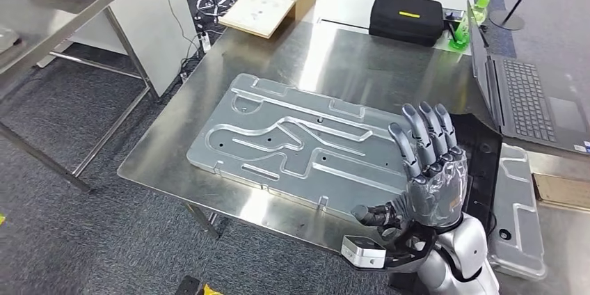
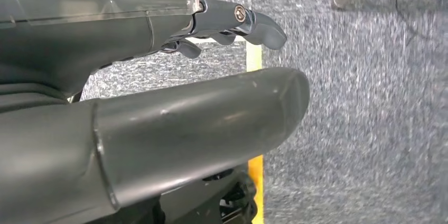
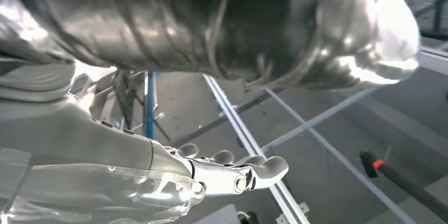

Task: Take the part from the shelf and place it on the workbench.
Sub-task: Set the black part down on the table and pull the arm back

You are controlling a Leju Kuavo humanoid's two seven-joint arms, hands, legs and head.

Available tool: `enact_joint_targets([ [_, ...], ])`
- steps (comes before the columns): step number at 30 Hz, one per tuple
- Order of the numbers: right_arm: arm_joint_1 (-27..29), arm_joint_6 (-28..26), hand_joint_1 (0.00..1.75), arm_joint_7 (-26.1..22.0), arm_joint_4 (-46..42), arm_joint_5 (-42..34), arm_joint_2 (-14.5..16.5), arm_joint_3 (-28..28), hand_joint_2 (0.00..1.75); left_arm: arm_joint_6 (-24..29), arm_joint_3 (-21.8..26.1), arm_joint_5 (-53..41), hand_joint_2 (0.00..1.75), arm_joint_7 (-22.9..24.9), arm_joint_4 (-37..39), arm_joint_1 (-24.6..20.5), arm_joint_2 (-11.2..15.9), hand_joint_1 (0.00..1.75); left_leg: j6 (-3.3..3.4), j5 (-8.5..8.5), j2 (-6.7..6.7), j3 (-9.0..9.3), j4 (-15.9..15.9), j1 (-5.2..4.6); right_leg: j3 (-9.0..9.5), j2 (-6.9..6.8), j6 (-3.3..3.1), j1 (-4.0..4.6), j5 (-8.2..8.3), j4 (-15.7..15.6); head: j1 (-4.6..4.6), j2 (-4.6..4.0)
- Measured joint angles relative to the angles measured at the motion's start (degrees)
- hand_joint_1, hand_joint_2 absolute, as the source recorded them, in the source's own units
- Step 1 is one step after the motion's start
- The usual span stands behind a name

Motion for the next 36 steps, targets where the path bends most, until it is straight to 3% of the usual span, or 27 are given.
enact_joint_targets([
  [2, -0.49, -0.02, 0.00, 0.15, 0.23, -0.11, 0.10, 0.09, 0.00, -0.24, 0.03, 0.07, 0.00, -0.16, 0.00, -0.18, -0.18, 0.00, -0.40, 0.10, -1.19, -0.44, 0.10, 0.20, 1.20, 1.16, -0.32, 0.14, 0.43, -2.90, 0.01, 0.00],
  [4, -1.43, 0.03, 0.00, 0.38, 0.56, -0.32, 0.23, 0.32, 0.00, -0.41, 0.08, 0.26, 0.00, -0.44, -0.01, -0.18, -0.19, 0.00, -1.01, 0.20, -1.95, -0.75, 0.02, 0.32, 1.55, 0.02, -0.35, 0.02, 0.64, -3.64, 0.02, 0.00],
  [6, -2.68, 0.26, 0.00, 0.63, 0.95, -0.63, 0.38, 0.71, 0.00, -0.46, 0.13, 0.64, 0.00, -0.85, -0.01, -0.20, -0.25, 0.00, -1.77, -1.09, 0.22, -1.52, 1.65, 0.11, 2.11, -1.37, -0.65, -0.42, 0.88, -4.46, -0.17, 0.00],
  [8, -3.81, 0.62, 0.00, 0.84, 1.41, -0.97, 0.46, 1.21, 0.00, -0.44, 0.21, 0.96, 0.00, -1.15, -0.01, -0.53, -0.35, 0.00, -2.62, -4.36, 3.35, -4.32, 7.48, 0.35, 2.45, -2.97, -0.85, -0.52, 0.91, -4.83, -0.38, 0.00],
  [10, -4.64, 0.81, 0.00, 0.99, 1.91, -1.22, 0.48, 1.76, 0.00, -0.41, 0.30, 1.09, 0.00, -1.21, -0.01, -0.72, -0.38, 0.00, -3.38, -6.75, 4.36, -7.75, 13.98, 1.06, 2.48, -4.64, -0.83, -0.54, 0.79, -4.80, -0.41, 0.00],
  [11, -4.96, 0.83, 0.00, 1.08, 2.16, -1.28, 0.48, 2.07, 0.00, -0.39, 0.34, 1.16, 0.00, -1.21, -0.01, -0.67, -0.39, 0.00, -3.71, -6.54, 4.58, -8.38, 15.02, 1.37, 2.49, -5.42, -0.75, -0.61, 0.70, -4.75, -0.41, 0.00],
  [12, -5.28, 0.83, 0.00, 1.15, 2.40, -1.33, 0.48, 2.39, 0.00, -0.37, 0.38, 1.25, 0.00, -1.21, -0.01, -0.59, -0.39, 0.00, -3.99, -5.23, 4.87, -7.81, 13.71, 1.65, 2.52, -6.15, -0.61, -0.70, 0.59, -4.66, -0.42, 0.00],
  [14, -5.99, 0.83, 0.00, 1.33, 2.81, -1.37, 0.48, 3.06, 0.00, -0.35, 0.46, 1.50, 0.00, -1.22, -0.01, -0.56, -0.39, 0.00, -4.25, -1.47, 6.60, -4.16, 6.27, 1.89, 2.64, -7.47, -0.13, -0.87, 0.23, -4.31, -0.42, 0.00],
  [15, -6.31, 0.83, 0.00, 1.41, 2.97, -1.38, 0.49, 3.33, 0.00, -0.35, 0.49, 1.60, 0.00, -1.22, -0.01, -0.62, -0.39, 0.00, -4.05, -0.13, 7.44, -2.42, 2.79, 1.80, 2.69, -8.03, 0.19, -0.83, 0.03, -4.13, -0.41, 0.00],
  [17, -6.82, 0.81, 0.00, 1.55, 3.28, -1.42, 0.50, 3.85, 0.00, -0.21, 0.58, 1.77, 0.00, -1.09, -0.01, -0.66, -0.37, 0.00, -3.28, 0.55, 8.13, -1.17, -0.09, 1.45, 2.80, -8.90, 0.82, -0.63, -0.18, -3.99, -0.39, 0.00],
  [19, -7.29, 0.79, 0.00, 1.75, 3.74, -1.48, 0.54, 4.53, 0.00, 0.13, 0.79, 1.87, 0.00, -0.62, -0.01, -0.48, -0.26, 0.00, -2.35, 0.81, 6.96, -1.29, -0.21, 1.35, 3.02, -9.73, 1.48, -0.59, -0.23, -4.18, -0.37, 0.00],
  [20, -7.55, 0.79, 0.00, 1.86, 4.02, -1.49, 0.56, 4.88, 0.00, 0.29, 0.90, 1.89, 0.00, -0.36, -0.01, -0.34, -0.20, 0.00, -1.92, 0.99, 6.41, -1.18, -0.48, 1.42, 3.11, -9.32, 1.78, -0.68, -0.57, -3.97, -0.36, 0.00],
  [22, -7.95, 0.75, 0.00, 2.09, 4.49, -1.49, 0.60, 5.39, 0.00, 0.51, 1.09, 1.95, 0.00, 0.06, -0.01, -0.18, -0.14, 0.00, -1.12, 1.41, 5.40, -0.89, -1.00, 1.68, 2.02, -6.85, 2.09, -0.94, -2.87, -0.84, -0.34, 0.00],
  [24, -8.05, 0.72, 0.00, 2.34, 4.97, -1.48, 0.61, 5.68, 0.00, 0.62, 1.27, 1.98, 0.00, 0.27, -0.01, -0.13, -0.14, 0.00, -0.66, 1.53, 4.31, -0.99, -0.99, 1.58, -1.19, -4.23, 2.07, -0.94, -6.49, 6.30, -0.33, 0.00],
  [25, -8.03, 0.72, 0.00, 2.41, 5.25, -1.48, 0.61, 5.80, 0.00, 0.65, 1.35, 1.99, 0.00, 0.33, -0.01, -0.06, -0.14, 0.00, -0.55, 1.54, 3.61, -1.06, -0.91, 1.48, -2.89, -3.74, 2.04, -0.88, -7.64, 9.63, -0.32, 0.00],
  [26, -8.01, 0.72, 0.00, 2.45, 5.52, -1.47, 0.61, 5.89, 0.00, 0.65, 1.41, 1.99, 0.00, 0.40, -0.01, 0.05, -0.14, 0.00, -0.48, 1.53, 2.86, -1.10, -0.80, 1.36, -3.91, -3.47, 1.96, -0.81, -7.75, 11.40, -0.32, 0.00],
  [27, -8.02, 0.72, 0.00, 2.48, 5.73, -1.47, 0.62, 5.96, 0.00, 0.65, 1.46, 1.99, 0.00, 0.45, -0.01, 0.18, -0.14, 0.00, -0.49, 1.51, 2.04, -1.13, -0.63, 1.26, -3.88, -3.27, 1.82, -0.77, -6.64, 10.92, -0.33, 0.00],
  [28, -8.05, 0.72, 0.00, 2.49, 5.87, -1.47, 0.62, 6.03, 0.00, 0.65, 1.51, 1.99, 0.00, 0.49, -0.01, 0.28, -0.14, 0.00, -0.55, 1.44, 1.21, -1.13, -0.42, 1.20, -2.80, -2.92, 1.59, -0.77, -4.62, 8.29, -0.33, 0.00],
  [30, -8.16, 0.68, 0.00, 2.50, 6.06, -1.47, 0.62, 6.13, 0.00, 0.65, 1.61, 1.98, 0.00, 0.51, 0.00, 0.33, -0.17, 0.00, -0.81, 1.26, -0.26, -1.33, 0.05, 1.17, 0.41, -0.65, 1.07, -0.81, -1.08, 0.81, -0.33, 0.00],
  [32, -8.29, 0.62, 0.00, 2.52, 6.21, -1.47, 0.63, 6.25, 0.00, 0.65, 1.68, 1.98, 0.00, 0.52, 0.01, 0.30, -0.19, 0.00, -1.35, 1.26, -1.46, -1.81, 0.30, 1.30, 1.96, 1.09, 0.91, -0.73, -0.24, -2.96, -0.33, 0.00],
  [34, -8.45, 0.58, 0.00, 2.54, 6.30, -1.46, 0.63, 6.41, 0.00, 0.66, 1.76, 1.98, 0.00, 0.54, 0.01, 0.44, -0.15, 0.00, -2.11, 1.48, -2.61, -2.19, 0.17, 1.44, 2.17, 0.38, 0.76, -0.70, -0.25, -3.39, -0.33, 0.00],
  [35, -8.58, 0.58, 0.00, 2.54, 6.34, -1.45, 0.64, 6.48, 0.00, 0.66, 1.79, 1.98, 0.00, 0.54, 0.01, 0.59, -0.11, 0.00, -2.45, 1.42, -2.26, -2.30, 0.29, 1.43, 2.39, -0.28, 0.50, -0.79, -0.13, -3.68, -0.33, 0.00],
  [36, -8.70, 0.58, 0.00, 2.54, 6.37, -1.45, 0.67, 6.54, 0.00, 0.67, 1.80, 1.97, 0.00, 0.55, 0.01, 0.67, -0.08, 0.00, -2.75, 0.97, -0.99, -2.62, 0.98, 1.32, 2.66, -0.98, 0.22, -0.94, 0.01, -4.02, -0.40, 0.00],
])
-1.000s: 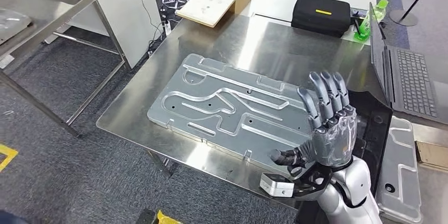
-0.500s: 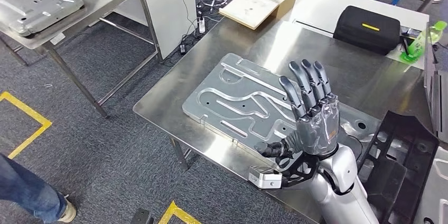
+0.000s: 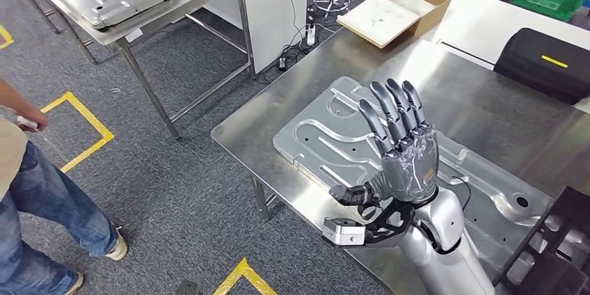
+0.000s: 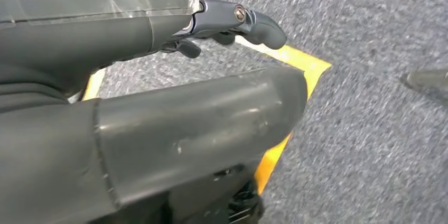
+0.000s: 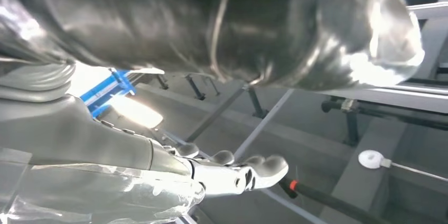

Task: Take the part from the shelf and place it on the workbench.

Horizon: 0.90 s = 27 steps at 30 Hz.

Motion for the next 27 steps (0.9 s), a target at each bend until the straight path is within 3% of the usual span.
enact_joint_targets([
  [1, -0.09, 0.00, 0.00, 0.00, 0.02, 0.01, 0.03, 0.04, 0.00, 0.01, 0.01, -0.01, 0.00, 0.02, 0.00, -0.01, 0.04, 0.00, -0.26, -1.09, 1.77, -0.86, 1.80, -0.09, 0.25, -0.81, -0.31, -0.13, 0.11, -0.33, -0.06, 0.00],
  [3, -0.13, 0.11, 0.00, 0.02, 0.11, 0.10, 0.08, 0.13, 0.00, 0.03, 0.01, -0.02, 0.00, 0.07, 0.01, -0.20, 0.04, 0.00, -0.72, -4.48, 4.90, -4.03, 8.38, 0.08, 0.46, -2.52, -0.71, 0.02, 0.05, -0.52, -0.19, 0.00],
  [5, -0.11, 0.37, 0.00, 0.15, 0.28, 0.28, 0.07, 0.26, 0.00, 0.10, 0.01, -0.06, 0.00, 0.16, 0.01, -0.23, 0.03, 0.00, -1.13, -6.38, 5.58, -6.89, 14.08, 0.47, 0.50, -4.21, -0.81, 0.10, -0.14, -0.45, -0.19, 0.00],
  [6, -0.11, 0.48, 0.00, 0.24, 0.35, 0.34, 0.07, 0.33, 0.00, 0.13, 0.01, -0.08, 0.00, 0.21, 0.01, -0.13, 0.03, 0.00, -1.30, -5.79, 5.73, -6.97, 14.28, 0.63, 0.55, -4.97, -0.75, 0.07, -0.26, -0.40, -0.19, 0.00],
  [7, -0.13, 0.55, 0.00, 0.31, 0.39, 0.41, 0.07, 0.38, 0.00, 0.14, 0.01, -0.11, 0.00, 0.25, 0.01, -0.03, 0.02, 0.00, -1.41, -4.23, 6.06, -5.90, 12.26, 0.76, 0.64, -5.70, -0.60, 0.02, -0.43, -0.31, -0.19, 0.00],
  [9, -0.16, 0.79, 0.00, 0.46, 0.40, 0.61, 0.06, 0.48, 0.00, 0.13, 0.01, -0.19, 0.00, 0.24, 0.01, 0.00, -0.04, 0.00, -1.40, -0.79, 8.11, -1.96, 4.89, 0.66, 0.87, -7.03, -0.12, 0.09, -0.92, 0.01, -0.20, 0.00],
  [11, -0.18, 1.09, 0.00, 0.64, 0.40, 0.90, 0.01, 0.62, 0.00, 0.11, 0.01, -0.34, 0.00, 0.14, 0.01, -0.16, -0.15, 0.00, -0.73, 0.30, 9.94, 0.30, 0.26, 0.22, 1.05, -8.17, 0.50, 0.44, -1.36, 0.28, -0.14, 0.00],
  [12, -0.20, 1.16, 0.00, 0.75, 0.41, 1.00, -0.02, 0.71, 0.00, 0.12, 0.01, -0.46, 0.00, 0.08, 0.01, -0.18, -0.19, 0.00, -0.33, 0.04, 9.96, 0.37, -0.22, -0.05, 1.16, -8.75, 0.80, 0.64, -1.48, 0.26, -0.10, 0.00],
  [14, -0.45, 1.23, 0.00, 0.99, 0.49, 1.10, -0.07, 0.95, 0.00, 0.16, 0.01, -0.68, 0.00, 0.02, 0.01, 0.04, -0.25, 0.00, 0.56, 0.16, 8.70, 0.39, -0.60, -0.02, 1.55, -9.49, 1.43, 0.58, -1.79, 0.17, -0.09, 0.00],
  [16, -0.93, 1.25, 0.00, 1.22, 0.65, 1.14, -0.20, 1.20, 0.00, 0.22, 0.01, -0.82, 0.00, 0.00, 0.01, 0.21, -0.33, 0.00, 1.34, 0.46, 7.48, 0.70, -1.15, 0.17, 0.99, -7.14, 1.94, 0.26, -3.42, 2.11, -0.08, 0.00],
  [18, -1.25, 1.28, 0.00, 1.39, 0.86, 1.14, -0.35, 1.38, 0.00, 0.26, 0.00, -0.90, 0.00, -0.03, 0.01, 0.01, -0.39, 0.00, 1.93, 0.65, 6.30, 0.76, -1.34, 0.22, -2.00, -3.69, 2.06, 0.14, -6.66, 8.27, -0.04, 0.00],
  [20, -1.43, 1.38, 0.00, 1.50, 1.21, 1.13, -0.44, 1.62, 0.00, 0.34, -0.01, -0.91, 0.00, 0.03, 0.01, -0.14, -0.40, 0.00, 2.20, 0.65, 4.76, 0.72, -1.23, 0.14, -5.50, -2.53, 2.04, 0.18, -8.54, 14.57, -0.03, 0.00],
  [21, -1.63, 1.46, 0.00, 1.53, 1.40, 1.12, -0.48, 1.77, 0.00, 0.40, -0.01, -0.88, 0.00, 0.08, 0.01, -0.10, -0.39, 0.00, 2.22, 0.61, 3.92, 0.73, -1.14, 0.10, -6.24, -2.37, 2.01, 0.16, -7.94, 15.39, -0.04, 0.00],
  [23, -2.36, 1.57, 0.00, 1.56, 1.73, 1.12, -0.48, 2.07, 0.00, 0.49, 0.00, -0.75, 0.00, 0.16, 0.01, 0.00, -0.35, 0.00, 2.11, 0.50, 2.29, 0.77, -0.85, 0.11, -4.90, -1.68, 1.83, 0.05, -4.00, 11.06, -0.03, 0.00],
  [24, -2.81, 1.60, 0.00, 1.57, 1.87, 1.13, -0.49, 2.18, 0.00, 0.50, 0.01, -0.68, 0.00, 0.20, 0.01, 0.02, -0.35, 0.00, 1.96, 0.41, 1.55, 0.71, -0.68, 0.13, -3.48, -0.42, 1.65, -0.07, -2.13, 7.60, -0.03, 0.00],
  [26, -3.66, 1.74, 0.00, 1.60, 2.13, 1.30, -0.50, 2.39, 0.00, 0.50, 0.02, -0.50, 0.00, 0.29, 0.01, -0.09, -0.35, 0.00, 1.37, 0.28, 0.22, 0.31, -0.22, 0.14, -1.49, 2.06, 1.36, -0.22, -0.33, 2.41, -0.04, 0.00],
  [27, -4.02, 1.87, 0.00, 1.61, 2.22, 1.43, -0.50, 2.53, 0.00, 0.49, 0.03, -0.42, 0.00, 0.33, 0.01, -0.10, -0.34, 0.00, 0.97, 0.30, -0.38, 0.06, -0.16, 0.19, -1.19, 2.64, 1.24, -0.17, -0.46, 1.62, -0.05, 0.00],
])
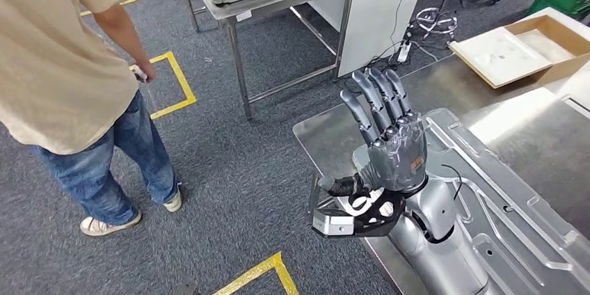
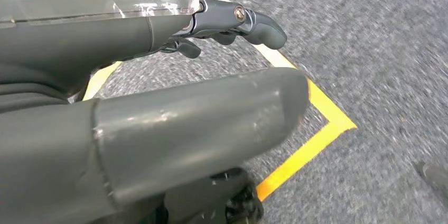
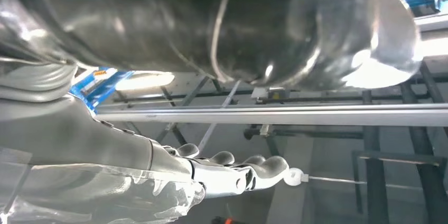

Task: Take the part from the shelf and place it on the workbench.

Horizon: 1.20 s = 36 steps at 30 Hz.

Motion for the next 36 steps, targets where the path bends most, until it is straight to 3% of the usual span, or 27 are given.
enact_joint_targets([
  [2, -0.80, 0.39, 0.00, 0.06, 0.11, 0.39, -0.02, 0.40, 0.00, -0.04, 0.00, 0.07, 0.00, 0.03, 0.00, 0.12, 0.07, 0.00, -0.85, 0.13, -0.92, -0.33, -0.05, 0.24, 0.22, -1.02, -0.41, 0.09, 0.08, -0.43, 0.01, 0.00],
  [3, -1.19, 0.56, 0.00, 0.13, 0.11, 0.57, -0.03, 0.56, 0.00, -0.06, 0.00, 0.03, 0.00, 0.02, 0.00, 0.19, 0.12, 0.00, -1.19, -0.15, -0.37, -0.55, 0.35, 0.22, 0.45, -1.69, -0.75, 0.01, 0.17, -0.69, -0.02, 0.00],
  [4, -1.55, 0.69, 0.00, 0.21, 0.10, 0.75, -0.04, 0.67, 0.00, -0.08, 0.00, -0.02, 0.00, 0.00, 0.00, 0.13, 0.16, 0.00, -1.49, -0.95, 0.85, -1.18, 1.67, 0.18, 0.70, -2.49, -1.14, -0.08, 0.26, -0.99, -0.09, 0.00],
  [6, -2.05, 0.78, 0.00, 0.41, 0.07, 1.08, -0.09, 0.85, 0.00, -0.08, 0.00, -0.07, 0.00, -0.05, 0.00, -0.29, 0.21, 0.00, -1.93, -3.93, 4.13, -3.89, 7.31, 0.10, 1.05, -4.17, -1.68, 0.02, 0.25, -1.31, -0.23, 0.00],
  [8, -2.45, 0.79, 0.00, 0.53, 0.06, 1.41, -0.14, 1.20, 0.00, -0.08, 0.00, 0.01, 0.00, -0.14, 0.00, -0.71, 0.21, 0.00, -2.23, -6.39, 5.62, -7.09, 13.71, 0.25, 1.13, -5.91, -1.90, 0.25, 0.07, -1.28, -0.28, 0.00],
  [9, -2.63, 0.80, 0.00, 0.57, 0.06, 1.55, -0.14, 1.39, 0.00, -0.08, 0.00, 0.07, 0.00, -0.19, 0.00, -0.77, 0.22, 0.00, -2.28, -6.30, 5.96, -7.65, 14.83, 0.30, 1.19, -6.73, -1.92, 0.31, -0.04, -1.26, -0.28, 0.00],
  [10, -2.82, 0.80, 0.00, 0.60, 0.05, 1.67, -0.15, 1.55, 0.00, -0.08, 0.00, 0.13, 0.00, -0.26, 0.00, -0.77, 0.24, 0.00, -2.26, -5.22, 6.23, -7.13, 13.88, 0.33, 1.30, -7.48, -1.89, 0.34, -0.18, -1.23, -0.29, 0.00],
  [11, -3.03, 0.80, 0.00, 0.62, 0.04, 1.74, -0.15, 1.66, 0.00, -0.09, 0.00, 0.16, 0.00, -0.34, 0.00, -0.76, 0.27, 0.00, -2.12, -3.38, 6.65, -5.53, 10.89, 0.32, 1.48, -8.19, -1.79, 0.36, -0.34, -1.21, -0.29, 0.00],
  [13, -3.46, 0.76, 0.00, 0.66, 0.02, 1.77, -0.16, 1.70, 0.00, -0.09, 0.00, 0.17, 0.00, -0.56, 0.00, -0.83, 0.35, 0.00, -1.51, -0.50, 8.73, -1.64, 3.41, -0.12, 1.89, -9.43, -1.41, 0.54, -0.75, -1.13, -0.29, 0.00],
  [15, -3.74, 0.67, 0.00, 0.78, 0.00, 1.72, -0.20, 1.72, 0.00, -0.08, 0.00, 0.14, 0.00, -0.74, 0.00, -0.91, 0.46, 0.00, -0.75, 0.02, 10.10, 0.04, -0.07, -0.75, 2.15, -10.55, -0.88, 0.84, -1.05, -1.15, -0.26, 0.00],
  [17, -3.87, 0.42, 0.00, 0.93, -0.01, 1.62, -0.22, 1.74, 0.00, -0.01, 0.01, 0.09, 0.00, -0.80, 0.00, -0.62, 0.66, 0.00, -0.07, 0.01, 9.14, 0.10, -0.38, -0.86, 2.43, -11.52, -0.34, 0.97, -1.28, -1.30, -0.25, 0.00],
  [18, -3.94, 0.24, 0.00, 0.99, 0.00, 1.56, -0.22, 1.77, 0.00, 0.09, 0.01, 0.07, 0.00, -0.79, 0.00, -0.34, 0.77, 0.00, 0.24, 0.12, 8.53, 0.22, -0.66, -0.74, 2.54, -11.03, -0.06, 0.88, -1.62, -1.10, -0.25, 0.00],
  [20, -4.03, -0.36, 0.00, 1.10, 0.01, 1.29, -0.24, 1.82, 0.00, 0.37, 0.03, 0.07, 0.00, -0.73, 0.00, 0.07, 1.07, 0.00, 0.95, 0.41, 7.48, 0.54, -1.22, -0.40, 1.37, -8.31, 0.35, 0.58, -3.68, 1.85, -0.22, 0.00],
  [22, -3.88, -0.98, 0.00, 1.14, 0.07, 1.00, -0.27, 1.85, 0.00, 0.67, 0.05, 0.09, 0.00, -0.71, 0.00, 0.22, 1.43, 0.00, 1.34, 0.45, 6.35, 0.54, -1.29, -0.38, -2.11, -5.78, 0.50, 0.38, -7.02, 8.80, -0.20, 0.00],
  [23, -3.77, -1.21, 0.00, 1.15, 0.14, 0.91, -0.28, 1.86, 0.00, 0.77, 0.08, 0.12, 0.00, -0.72, 0.00, 0.32, 1.63, 0.00, 1.42, 0.42, 5.66, 0.53, -1.22, -0.40, -3.91, -5.35, 0.56, 0.36, -8.06, 12.07, -0.20, 0.00],
  [24, -3.68, -1.40, 0.00, 1.15, 0.21, 0.87, -0.28, 1.87, 0.00, 0.85, 0.13, 0.17, 0.00, -0.72, 0.00, 0.49, 1.85, 0.00, 1.44, 0.37, 4.92, 0.54, -1.13, -0.42, -5.06, -5.18, 0.61, 0.35, -8.09, 13.87, -0.21, 0.00],
  [26, -3.67, -1.66, 0.00, 1.15, 0.29, 0.84, -0.28, 1.87, 0.00, 0.91, 0.28, 0.25, 0.00, -0.72, 0.00, 0.88, 2.27, 0.00, 1.34, 0.24, 3.40, 0.59, -0.85, -0.40, -4.55, -4.92, 0.56, 0.28, -5.08, 11.49, -0.21, 0.00],
  [28, -3.84, -1.74, 0.00, 1.14, 0.31, 0.88, -0.31, 1.87, 0.00, 0.89, 0.40, 0.26, 0.00, -0.72, 0.00, 1.05, 2.55, 0.00, 0.97, 0.02, 1.91, 0.47, -0.39, -0.42, -1.75, -2.91, 0.28, 0.06, -1.23, 4.40, -0.21, 0.00],
  [30, -4.11, -1.72, 0.00, 1.13, 0.21, 1.06, -0.34, 1.87, 0.00, 0.79, 0.45, 0.17, 0.00, -0.65, 0.00, 0.98, 2.73, 0.00, 0.30, -0.02, 0.59, 0.02, -0.07, -0.32, -0.10, -0.93, 0.03, 0.02, 0.04, 0.24, -0.21, 0.00],
  [32, -4.55, -1.49, 0.00, 1.12, 0.07, 1.45, -0.33, 1.88, 0.00, 0.66, 0.48, 0.07, 0.00, -0.49, 0.00, 0.95, 2.83, 0.00, -0.50, 0.22, -0.65, -0.34, -0.16, -0.07, 0.11, -1.33, -0.33, 0.16, -0.08, -0.21, -0.22, 0.00],
  [33, -4.87, -1.30, 0.00, 1.13, 0.03, 1.65, -0.33, 1.89, 0.00, 0.60, 0.48, 0.04, 0.00, -0.39, 0.00, 1.01, 2.89, 0.00, -0.84, 0.16, -0.62, -0.45, -0.03, 0.00, 0.32, -1.98, -0.66, 0.16, 0.03, -0.49, -0.22, 0.00],
  [34, -5.19, -1.11, 0.00, 1.14, -0.01, 1.81, -0.30, 1.90, 0.00, 0.56, 0.48, 0.00, 0.00, -0.31, 0.00, 1.03, 2.92, 0.00, -1.15, -0.27, 0.23, -0.76, 0.64, -0.04, 0.60, -2.64, -1.04, 0.07, 0.15, -0.80, -0.30, 0.00],
  [36, -5.79, -0.67, 0.00, 1.15, -0.08, 1.97, -0.26, 1.95, 0.00, 0.49, 0.48, -0.09, 0.00, -0.21, 0.00, 0.79, 2.98, 0.00, -1.68, -2.81, 3.45, -2.95, 5.33, -0.04, 1.09, -4.20, -1.74, 0.10, 0.24, -1.27, -0.45, 0.00],
])
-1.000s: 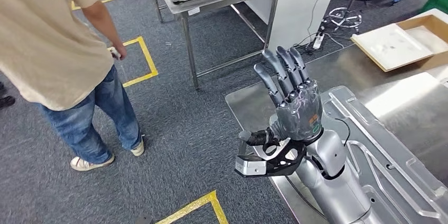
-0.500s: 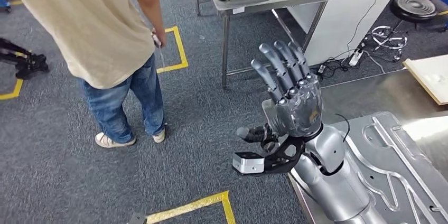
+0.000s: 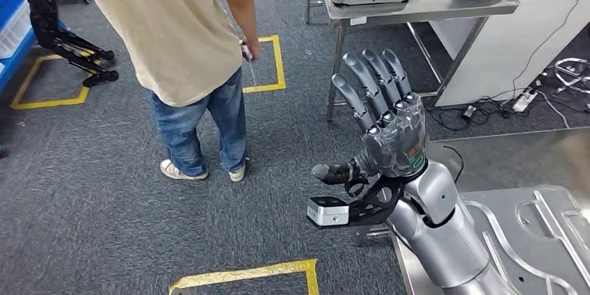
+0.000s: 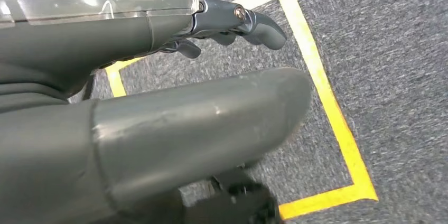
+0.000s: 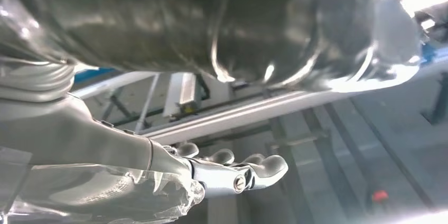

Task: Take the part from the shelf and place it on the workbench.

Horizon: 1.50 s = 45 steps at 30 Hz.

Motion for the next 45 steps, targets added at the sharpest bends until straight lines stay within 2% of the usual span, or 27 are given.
enact_joint_targets([
  [2, -0.38, 0.31, 0.00, 0.01, -0.05, 0.04, 0.02, 0.05, 0.00, -0.07, 0.00, -0.11, 0.00, 0.01, 0.00, -0.40, -0.03, 0.00, -0.45, -3.05, 2.12, -3.69, 7.25, 0.16, 0.15, -1.63, -0.33, 0.24, -0.13, -0.05, -0.07, 0.00],
  [3, -0.50, 0.37, 0.00, 0.02, -0.05, 0.04, 0.02, 0.07, 0.00, -0.09, 0.00, -0.16, 0.00, 0.02, 0.00, -0.48, -0.04, 0.00, -0.58, -3.53, 2.49, -4.88, 9.48, 0.24, 0.18, -2.41, -0.35, 0.30, -0.22, -0.03, -0.08, 0.00],
  [4, -0.62, 0.38, 0.00, 0.03, -0.05, 0.03, 0.02, 0.08, 0.00, -0.10, 0.00, -0.21, 0.00, 0.03, 0.00, -0.48, -0.04, 0.00, -0.64, -2.98, 2.72, -5.06, 9.73, 0.28, 0.24, -3.17, -0.33, 0.32, -0.31, -0.02, -0.08, 0.00],
  [6, -0.93, 0.39, 0.00, 0.04, -0.05, 0.03, 0.02, 0.10, 0.00, -0.15, 0.00, -0.25, 0.00, 0.02, 0.00, -0.47, -0.04, 0.00, -0.46, 0.51, 3.91, -2.15, 4.14, 0.24, 0.54, -4.52, -0.10, 0.35, -0.59, 0.03, -0.08, 0.00],
  [7, -1.17, 0.47, 0.00, 0.04, -0.05, 0.02, 0.02, 0.10, 0.00, -0.27, 0.00, -0.28, 0.00, -0.08, 0.00, -0.57, -0.04, 0.00, -0.22, 1.97, 5.43, -0.11, 0.22, -0.03, 0.72, -5.13, 0.12, 0.49, -0.79, 0.09, -0.08, 0.00],
  [9, -1.93, 1.07, 0.00, 0.03, -0.05, -0.09, 0.03, 0.19, 0.00, -0.61, -0.01, -0.38, 0.00, -0.48, 0.00, -0.96, -0.16, 0.00, 0.60, 3.29, 7.60, 2.31, -4.74, -0.61, 0.97, -6.26, 0.65, 0.88, -1.12, 0.16, -0.04, 0.00],
  [10, -2.52, 1.58, 0.00, 0.03, -0.03, -0.17, 0.04, 0.36, 0.00, -0.75, -0.01, -0.43, 0.00, -0.65, 0.00, -1.16, -0.25, 0.00, 0.96, 3.12, 7.76, 2.41, -5.31, -0.87, 1.03, -6.84, 0.90, 1.10, -1.24, 0.14, -0.01, 0.00],
  [12, -4.18, 2.73, 0.00, -0.01, 0.04, -0.29, 0.16, 1.00, 0.00, -0.80, -0.02, -0.42, 0.00, -0.72, 0.00, -1.35, -0.43, 0.00, 1.69, 3.33, 6.38, 2.28, -5.61, -0.77, 1.19, -7.66, 1.43, 1.12, -1.53, 0.14, 0.00, 0.00],
  [14, -5.70, 3.46, 0.00, -0.02, 0.15, -0.33, 0.28, 1.59, 0.00, -0.75, -0.01, -0.32, 0.00, -0.62, -0.01, -1.57, -0.54, 0.00, 2.46, 3.67, 5.06, 2.43, -6.09, -0.51, 0.47, -5.48, 1.94, 0.86, -3.19, 2.27, 0.01, 0.00],
  [16, -6.41, 3.74, 0.00, -0.01, 0.27, -0.34, 0.31, 1.92, 0.00, -0.74, 0.00, -0.26, 0.00, -0.60, -0.01, -1.99, -0.63, 0.00, 3.05, 3.87, 3.70, 2.47, -6.28, -0.44, -2.51, -2.08, 2.12, 0.69, -6.61, 8.67, 0.06, 0.00],
  [18, -6.58, 3.89, 0.00, -0.01, 0.49, -0.34, 0.31, 2.30, 0.00, -0.76, 0.01, -0.22, 0.00, -0.60, 0.00, -2.19, -0.68, 0.00, 3.27, 3.89, 2.10, 2.46, -6.25, -0.51, -5.99, -0.91, 2.14, 0.70, -8.77, 15.17, 0.08, 0.00],
  [19, -6.61, 3.91, 0.00, -0.01, 0.61, -0.34, 0.31, 2.53, 0.00, -0.77, 0.01, -0.22, 0.00, -0.60, 0.00, -2.14, -0.69, 0.00, 3.29, 3.89, 1.24, 2.50, -6.19, -0.53, -6.66, -0.76, 2.11, 0.71, -8.23, 15.95, 0.07, 0.00],
  [21, -6.83, 3.91, 0.00, -0.01, 0.72, -0.34, 0.30, 2.87, 0.00, -0.78, 0.02, -0.21, 0.00, -0.60, 0.00, -2.01, -0.72, 0.00, 3.20, 3.83, -0.45, 2.63, -5.98, -0.53, -5.06, -0.14, 1.89, 0.67, -4.17, 11.24, 0.08, 0.00],
  [23, -7.17, 3.91, 0.00, -0.01, 0.77, -0.34, 0.28, 3.05, 0.00, -0.78, 0.02, -0.20, 0.00, -0.60, 0.00, -2.04, -0.81, 0.00, 2.89, 3.71, -1.85, 2.48, -5.63, -0.55, -2.19, 2.17, 1.50, 0.51, -0.69, 4.05, 0.07, 0.00],
  [25, -7.38, 3.93, 0.00, -0.01, 0.84, -0.35, 0.33, 3.22, 0.00, -0.78, 0.02, -0.18, 0.00, -0.61, 0.00, -2.11, -0.87, 0.00, 2.22, 3.79, -2.98, 2.03, -5.48, -0.42, -1.08, 3.61, 1.25, 0.55, -0.06, 1.02, 0.06, 0.00],
  [27, -7.57, 3.94, 0.00, 0.00, 0.92, -0.37, 0.43, 3.42, 0.00, -0.79, 0.02, -0.17, 0.00, -0.61, -0.01, -1.96, -0.85, 0.00, 1.44, 3.96, -3.75, 1.74, -5.59, -0.22, -0.83, 2.70, 0.87, 0.62, 0.03, 0.56, 0.06, 0.00],
  [29, -7.79, 3.95, 0.00, 0.01, 0.99, -0.37, 0.57, 3.62, 0.00, -0.80, 0.02, -0.17, 0.00, -0.61, -0.02, -1.82, -0.80, 0.00, 0.83, 2.96, -1.64, 1.06, -4.07, -0.34, -0.23, 1.37, 0.18, 0.42, 0.27, -0.10, -0.05, 0.00],
  [31, -7.90, 3.97, 0.00, 0.03, 1.05, -0.37, 0.66, 3.78, 0.00, -0.80, 0.02, -0.17, 0.00, -0.62, -0.02, -1.97, -0.81, 0.00, 0.34, 0.04, 1.46, -1.55, 1.48, -0.30, 0.22, -0.12, -0.35, 0.44, 0.30, -0.47, -0.18, 0.00],
  [33, -7.91, 3.97, 0.00, 0.04, 1.13, -0.37, 0.66, 3.92, 0.00, -0.80, 0.02, -0.17, 0.00, -0.62, -0.02, -2.08, -0.85, 0.00, -0.08, -2.52, 2.38, -5.00, 8.21, 0.06, 0.30, -1.67, -0.53, 0.58, 0.09, -0.41, -0.21, 0.00],
  [34, -7.90, 3.97, 0.00, 0.04, 1.16, -0.37, 0.66, 3.98, 0.00, -0.80, 0.02, -0.17, 0.00, -0.61, -0.02, -2.02, -0.87, 0.00, -0.23, -2.53, 2.57, -5.76, 9.59, 0.21, 0.35, -2.41, -0.51, 0.61, -0.04, -0.37, -0.21, 0.00],
  [35, -7.90, 3.96, 0.00, 0.04, 1.19, -0.37, 0.66, 4.03, 0.00, -0.80, 0.02, -0.17, 0.00, -0.61, -0.02, -1.95, -0.86, 0.00, -0.33, -1.52, 2.80, -5.38, 8.79, 0.33, 0.45, -3.15, -0.44, 0.61, -0.20, -0.33, -0.21, 0.00],
  [36, -7.92, 3.97, 0.00, 0.04, 1.21, -0.37, 0.66, 4.05, 0.00, -0.80, 0.02, -0.17, 0.00, -0.58, -0.02, -1.91, -0.85, 0.00, -0.35, 0.25, 3.19, -3.88, 5.93, 0.40, 0.63, -3.85, -0.30, 0.60, -0.39, -0.29, -0.21, 0.00],
  [38, -8.03, 4.09, 0.00, 0.13, 1.21, -0.37, 0.64, 4.08, 0.00, -0.79, 0.02, -0.17, 0.00, -0.33, -0.02, -1.94, -0.82, 0.00, -0.02, 3.15, 5.22, 0.08, -1.68, 0.15, 1.05, -5.12, 0.16, 0.79, -0.87, -0.18, -0.21, 0.00],
  [40, -8.28, 4.27, 0.00, 0.35, 1.24, -0.35, 0.62, 4.15, 0.00, -0.75, 0.02, -0.18, 0.00, 0.27, -0.02, -1.88, -0.80, 0.00, 0.67, 3.78, 6.41, 1.86, -5.34, -0.34, 1.31, -6.16, 0.70, 1.13, -1.22, -0.19, -0.17, 0.00],
  [42, -8.48, 4.33, 0.00, 0.58, 1.28, -0.34, 0.60, 4.26, 0.00, -0.71, 0.03, -0.22, 0.00, 0.92, -0.02, -1.42, -0.80, 0.00, 1.41, 3.75, 5.39, 1.88, -5.61, -0.55, 1.60, -7.12, 1.22, 1.26, -1.41, -0.41, -0.14, 0.00],
  [43, -8.55, 4.33, 0.00, 0.64, 1.31, -0.34, 0.56, 4.31, 0.00, -0.71, 0.03, -0.26, 0.00, 1.11, -0.02, -1.07, -0.81, 0.00, 1.73, 3.83, 4.80, 2.00, -5.83, -0.48, 1.72, -6.81, 1.54, 1.14, -1.74, -0.23, -0.13, 0.00],
  [45, -8.66, 4.33, 0.00, 0.71, 1.34, -0.35, 0.40, 4.36, 0.00, -0.72, 0.04, -0.33, 0.00, 1.31, -0.01, -0.65, -0.84, 0.00, 2.47, 4.03, 3.74, 2.29, -6.28, -0.27, 0.61, -4.42, 1.97, 0.84, -3.79, 2.64, -0.10, 0.00],
])
